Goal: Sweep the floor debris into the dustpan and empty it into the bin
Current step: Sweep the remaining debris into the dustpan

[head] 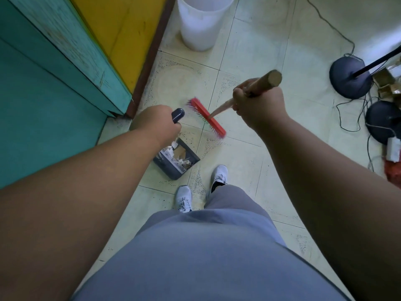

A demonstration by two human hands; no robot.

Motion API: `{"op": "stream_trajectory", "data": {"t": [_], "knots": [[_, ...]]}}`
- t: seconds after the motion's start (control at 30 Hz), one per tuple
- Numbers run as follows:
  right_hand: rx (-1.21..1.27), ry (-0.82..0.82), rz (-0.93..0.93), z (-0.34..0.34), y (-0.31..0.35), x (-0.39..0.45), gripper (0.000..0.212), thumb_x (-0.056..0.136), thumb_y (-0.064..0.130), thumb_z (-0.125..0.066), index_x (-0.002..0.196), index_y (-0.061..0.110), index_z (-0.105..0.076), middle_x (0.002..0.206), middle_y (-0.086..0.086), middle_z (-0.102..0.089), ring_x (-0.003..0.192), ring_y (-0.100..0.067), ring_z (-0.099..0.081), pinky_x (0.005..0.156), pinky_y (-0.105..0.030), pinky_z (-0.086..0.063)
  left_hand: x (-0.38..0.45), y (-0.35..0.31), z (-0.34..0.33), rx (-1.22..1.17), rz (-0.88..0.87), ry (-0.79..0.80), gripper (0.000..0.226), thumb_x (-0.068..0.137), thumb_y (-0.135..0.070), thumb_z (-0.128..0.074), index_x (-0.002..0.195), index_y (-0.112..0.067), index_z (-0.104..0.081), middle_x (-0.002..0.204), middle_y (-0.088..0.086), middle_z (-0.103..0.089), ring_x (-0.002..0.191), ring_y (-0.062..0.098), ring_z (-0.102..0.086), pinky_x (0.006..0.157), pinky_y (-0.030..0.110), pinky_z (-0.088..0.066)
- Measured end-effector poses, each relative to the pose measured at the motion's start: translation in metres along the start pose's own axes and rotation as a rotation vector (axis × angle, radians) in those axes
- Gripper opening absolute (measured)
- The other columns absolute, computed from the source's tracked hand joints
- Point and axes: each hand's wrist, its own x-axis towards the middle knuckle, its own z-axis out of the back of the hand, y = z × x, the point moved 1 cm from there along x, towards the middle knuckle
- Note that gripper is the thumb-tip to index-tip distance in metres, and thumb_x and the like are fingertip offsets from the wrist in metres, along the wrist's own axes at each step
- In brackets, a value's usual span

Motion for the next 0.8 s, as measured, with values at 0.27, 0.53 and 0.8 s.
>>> {"op": "stream_trajectory", "data": {"t": [0.27,0.53,0.8], "knots": [[0.042,0.064,-0.052,-0.037,-0.021,-0.017,0.024,0.076,0.02,-0.049,0.075,-0.001,-0.061,0.079,-0.025,-0.067,0.061,-0.024,-0.057,0.062,-0.038,-0.054,-0.004,0.012,-0.001,-0.009,0.0,-0.016,0.015,0.089,-0.03,-0.056,0.088,-0.015,-0.055,0.07,0.006,-0.052,0.066,0.024,-0.052,0.057,0.034,-0.037],[0.243,0.087,-0.129,-0.028,0.008,-0.039,0.02,0.08,0.006,-0.05,0.084,-0.012,-0.058,0.068,-0.018,-0.071,0.077,-0.048,-0.067,0.068,-0.066,-0.053,-0.009,0.011,-0.001,-0.007,0.001,-0.024,0.018,0.09,-0.031,-0.058,0.088,-0.013,-0.057,0.068,0.006,-0.051,0.067,0.026,-0.053,0.059,0.034,-0.037],[0.238,0.014,-0.072,0.007,0.004,-0.045,0.011,0.081,0.011,-0.056,0.078,0.008,-0.066,0.075,-0.017,-0.071,0.077,-0.039,-0.071,0.066,-0.06,-0.056,-0.035,0.013,0.002,-0.031,0.0,-0.032,0.015,0.09,-0.027,-0.056,0.082,-0.016,-0.051,0.068,0.006,-0.051,0.064,0.025,-0.051,0.06,0.033,-0.04]]}}
